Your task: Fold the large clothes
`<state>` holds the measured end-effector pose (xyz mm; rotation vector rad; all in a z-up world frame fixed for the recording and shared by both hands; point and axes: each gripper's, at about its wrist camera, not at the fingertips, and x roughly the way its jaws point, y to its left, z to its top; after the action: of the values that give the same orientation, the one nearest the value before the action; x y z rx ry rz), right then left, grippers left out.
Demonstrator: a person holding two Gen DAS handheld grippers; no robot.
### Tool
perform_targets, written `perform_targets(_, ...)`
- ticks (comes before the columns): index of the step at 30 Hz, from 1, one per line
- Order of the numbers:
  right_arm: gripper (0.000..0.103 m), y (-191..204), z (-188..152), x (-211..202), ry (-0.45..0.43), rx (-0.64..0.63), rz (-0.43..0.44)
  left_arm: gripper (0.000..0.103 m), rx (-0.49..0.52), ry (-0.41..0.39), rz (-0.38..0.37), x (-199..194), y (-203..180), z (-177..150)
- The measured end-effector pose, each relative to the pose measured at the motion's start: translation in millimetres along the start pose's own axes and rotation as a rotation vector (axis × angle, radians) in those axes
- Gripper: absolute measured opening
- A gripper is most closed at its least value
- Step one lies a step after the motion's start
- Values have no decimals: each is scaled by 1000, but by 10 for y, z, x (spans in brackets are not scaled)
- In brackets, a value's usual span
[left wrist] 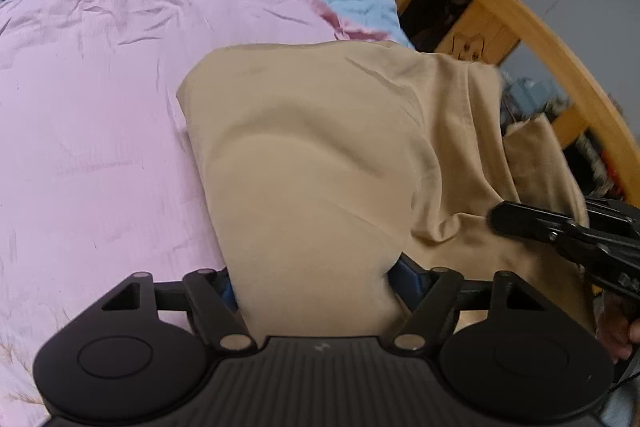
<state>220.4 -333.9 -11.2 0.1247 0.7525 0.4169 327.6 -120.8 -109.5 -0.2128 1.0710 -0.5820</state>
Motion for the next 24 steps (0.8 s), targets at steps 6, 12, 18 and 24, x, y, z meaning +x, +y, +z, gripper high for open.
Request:
perform_targets(6,5,377,591,31,-70,-115,65,72,-76,-94,19,-382,224,334)
perform_targets(12,5,642,1046,311,-181,-134,129,71,-61,-180,128,-792,534,604)
perform_targets(18,5,820,791,831,-237,-176,113,71,-62,-235,293,-640,812,315)
perform_targets(24,11,467,311,1252,-131,6,-12,79,-140,-250,303,-404,961,68)
